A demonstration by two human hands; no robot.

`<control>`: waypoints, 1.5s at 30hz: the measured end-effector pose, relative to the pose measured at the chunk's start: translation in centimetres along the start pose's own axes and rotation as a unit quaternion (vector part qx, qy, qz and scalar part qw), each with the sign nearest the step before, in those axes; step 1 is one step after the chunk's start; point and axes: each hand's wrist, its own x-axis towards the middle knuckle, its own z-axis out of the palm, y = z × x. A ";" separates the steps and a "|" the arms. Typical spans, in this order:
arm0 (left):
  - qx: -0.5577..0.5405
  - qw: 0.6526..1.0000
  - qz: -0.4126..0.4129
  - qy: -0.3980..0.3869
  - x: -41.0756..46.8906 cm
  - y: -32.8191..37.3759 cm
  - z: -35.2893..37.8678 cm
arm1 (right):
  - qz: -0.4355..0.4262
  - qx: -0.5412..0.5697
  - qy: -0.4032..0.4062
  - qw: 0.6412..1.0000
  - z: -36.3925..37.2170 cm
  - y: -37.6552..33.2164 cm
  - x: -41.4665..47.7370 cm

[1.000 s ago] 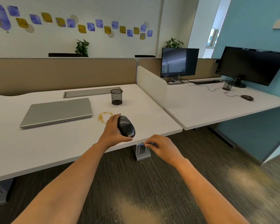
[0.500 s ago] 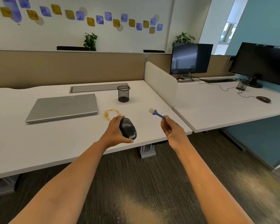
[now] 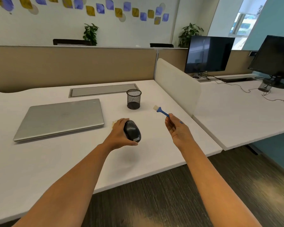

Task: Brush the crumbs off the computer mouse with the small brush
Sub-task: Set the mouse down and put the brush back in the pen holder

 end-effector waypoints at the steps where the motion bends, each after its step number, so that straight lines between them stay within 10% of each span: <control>1: -0.002 1.000 -0.002 -0.005 0.9 -0.8 -0.2 | 0.001 -0.003 0.005 1.000 0.5 0.4 1.0; 45: -0.037 0.984 -0.073 -0.156 10.7 -12.3 -1.4 | 0.033 -0.019 0.066 0.997 7.7 6.5 13.9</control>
